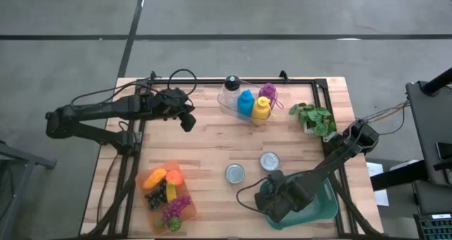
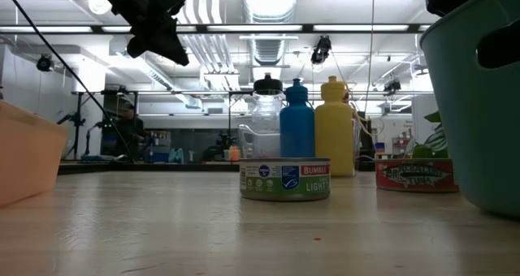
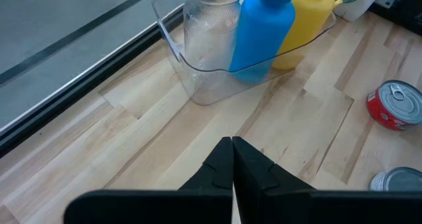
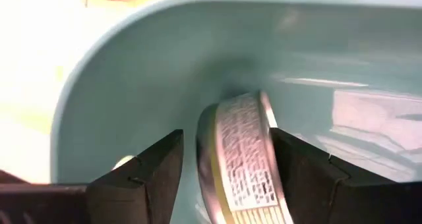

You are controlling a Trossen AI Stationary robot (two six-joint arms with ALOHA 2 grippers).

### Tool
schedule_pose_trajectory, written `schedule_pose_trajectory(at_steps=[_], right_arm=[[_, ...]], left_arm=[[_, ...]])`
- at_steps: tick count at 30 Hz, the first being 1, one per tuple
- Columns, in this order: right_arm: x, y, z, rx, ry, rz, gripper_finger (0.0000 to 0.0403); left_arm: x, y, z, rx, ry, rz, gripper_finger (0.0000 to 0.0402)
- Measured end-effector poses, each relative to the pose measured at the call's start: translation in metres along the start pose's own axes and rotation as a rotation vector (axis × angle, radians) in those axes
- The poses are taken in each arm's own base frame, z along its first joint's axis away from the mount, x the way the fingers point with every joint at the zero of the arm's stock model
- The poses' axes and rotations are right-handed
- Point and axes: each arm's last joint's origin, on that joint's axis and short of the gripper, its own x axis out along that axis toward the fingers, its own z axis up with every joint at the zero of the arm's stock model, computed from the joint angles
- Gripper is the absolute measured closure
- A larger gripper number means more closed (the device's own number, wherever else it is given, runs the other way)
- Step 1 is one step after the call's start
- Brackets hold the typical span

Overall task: Pick & Place Food Item
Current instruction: Put the top green tuna can into the green bin

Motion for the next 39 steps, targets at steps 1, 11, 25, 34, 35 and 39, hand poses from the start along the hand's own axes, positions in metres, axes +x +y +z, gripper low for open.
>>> schedule_pose_trajectory(at_steps=[1,11,25,34,35,39], right_arm=[[0.0,0.0008,-0.0003,-0.005,0.004,0.008,0.0186],[0.0011,0.0054,-0.0023,-0.015,0.016,0.064,0.0186],[0.0042,0.0019,0.0006,0.031,-0.023,0.046,0.0186],[0.0042,0.0009,-0.0016,0.029,0.044,0.016,0.0186],[0.0042,0.0009,-0.0016,0.027,0.043,0.016,0.0186],[0.0042,0.0009,-0.0015,0.017,0.04,0.017,0.0186]], left_arm=[[0.0,0.0,0.0,0.0,0.0,0.0,0.04],[-0.0001,0.0,0.0,0.0,0.0,0.0,0.04],[0.0,0.0002,0.0,0.0,0.0,0.001,0.04],[0.0001,0.0001,-0.0001,0.0,0.0,0.001,0.04],[0.0,0.0001,-0.0001,0.0,0.0,0.001,0.04],[0.0001,0.0001,-0.0001,0.0,0.0,0.001,0.04]])
